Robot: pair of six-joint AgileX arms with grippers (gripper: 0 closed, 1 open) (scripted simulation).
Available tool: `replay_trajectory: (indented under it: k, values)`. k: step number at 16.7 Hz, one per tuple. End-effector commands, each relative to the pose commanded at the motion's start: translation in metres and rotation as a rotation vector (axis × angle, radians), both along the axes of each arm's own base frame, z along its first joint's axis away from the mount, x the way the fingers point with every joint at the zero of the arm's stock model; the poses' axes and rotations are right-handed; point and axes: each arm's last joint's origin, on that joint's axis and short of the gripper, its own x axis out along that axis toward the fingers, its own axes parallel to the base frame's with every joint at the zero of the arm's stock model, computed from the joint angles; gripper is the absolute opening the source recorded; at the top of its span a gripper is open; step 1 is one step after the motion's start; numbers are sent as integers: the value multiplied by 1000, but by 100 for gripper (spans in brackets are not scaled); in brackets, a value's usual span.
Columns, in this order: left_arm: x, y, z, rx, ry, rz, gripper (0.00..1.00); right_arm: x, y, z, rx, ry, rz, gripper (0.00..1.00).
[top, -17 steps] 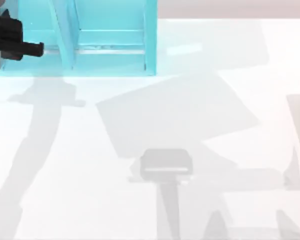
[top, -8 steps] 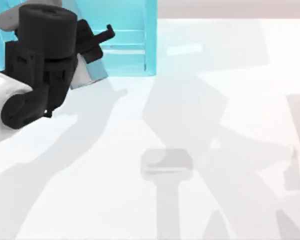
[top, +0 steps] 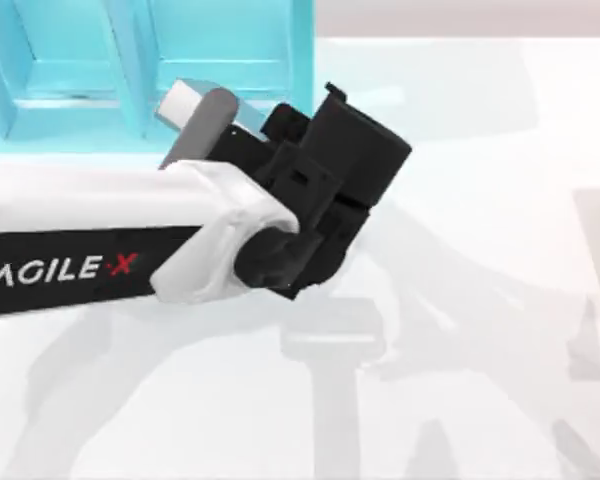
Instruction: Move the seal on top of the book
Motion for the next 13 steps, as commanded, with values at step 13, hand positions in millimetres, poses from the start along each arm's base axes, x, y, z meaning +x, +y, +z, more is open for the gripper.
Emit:
replay_trajectory:
  k: [13]
  values:
    - [-64,-123,-55,-503,-350,311,0,0,0,0,0,0,0,100]
